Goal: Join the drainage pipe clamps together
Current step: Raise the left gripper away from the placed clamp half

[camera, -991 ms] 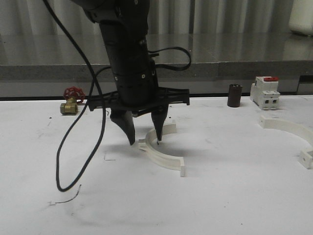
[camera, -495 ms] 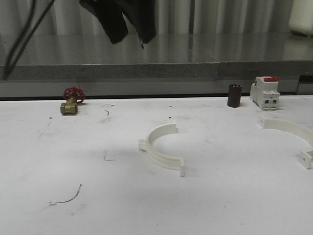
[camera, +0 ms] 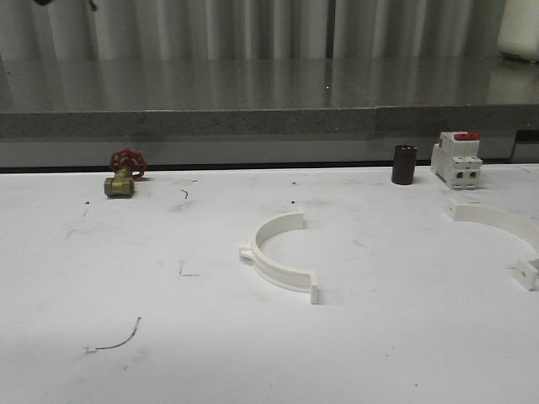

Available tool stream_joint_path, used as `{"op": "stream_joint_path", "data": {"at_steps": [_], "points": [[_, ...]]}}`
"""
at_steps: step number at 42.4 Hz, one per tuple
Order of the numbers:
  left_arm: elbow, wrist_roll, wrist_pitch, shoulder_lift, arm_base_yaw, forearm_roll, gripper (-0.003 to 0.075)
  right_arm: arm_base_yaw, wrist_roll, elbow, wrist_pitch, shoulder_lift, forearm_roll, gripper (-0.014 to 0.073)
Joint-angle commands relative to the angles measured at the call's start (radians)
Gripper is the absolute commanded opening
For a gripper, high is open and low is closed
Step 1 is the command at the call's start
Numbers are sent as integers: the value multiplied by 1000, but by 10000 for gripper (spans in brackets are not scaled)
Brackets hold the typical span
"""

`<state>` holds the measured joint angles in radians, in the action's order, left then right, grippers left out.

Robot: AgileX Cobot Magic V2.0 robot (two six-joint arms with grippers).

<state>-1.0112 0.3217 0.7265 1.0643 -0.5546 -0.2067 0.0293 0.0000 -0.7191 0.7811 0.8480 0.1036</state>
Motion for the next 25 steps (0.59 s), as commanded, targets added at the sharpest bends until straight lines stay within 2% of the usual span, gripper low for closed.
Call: {"op": "stream_joint_path", "data": {"at_steps": [1, 13, 25], "points": [[62, 5, -81, -125, 2, -17, 368, -7, -6, -31, -46, -2, 4, 416], [203, 5, -79, -318, 2, -10, 368, -7, -6, -31, -46, -2, 4, 416], [208, 5, -72, -326, 2, -10, 368, -7, -6, -31, -57, -2, 6, 416]]}}
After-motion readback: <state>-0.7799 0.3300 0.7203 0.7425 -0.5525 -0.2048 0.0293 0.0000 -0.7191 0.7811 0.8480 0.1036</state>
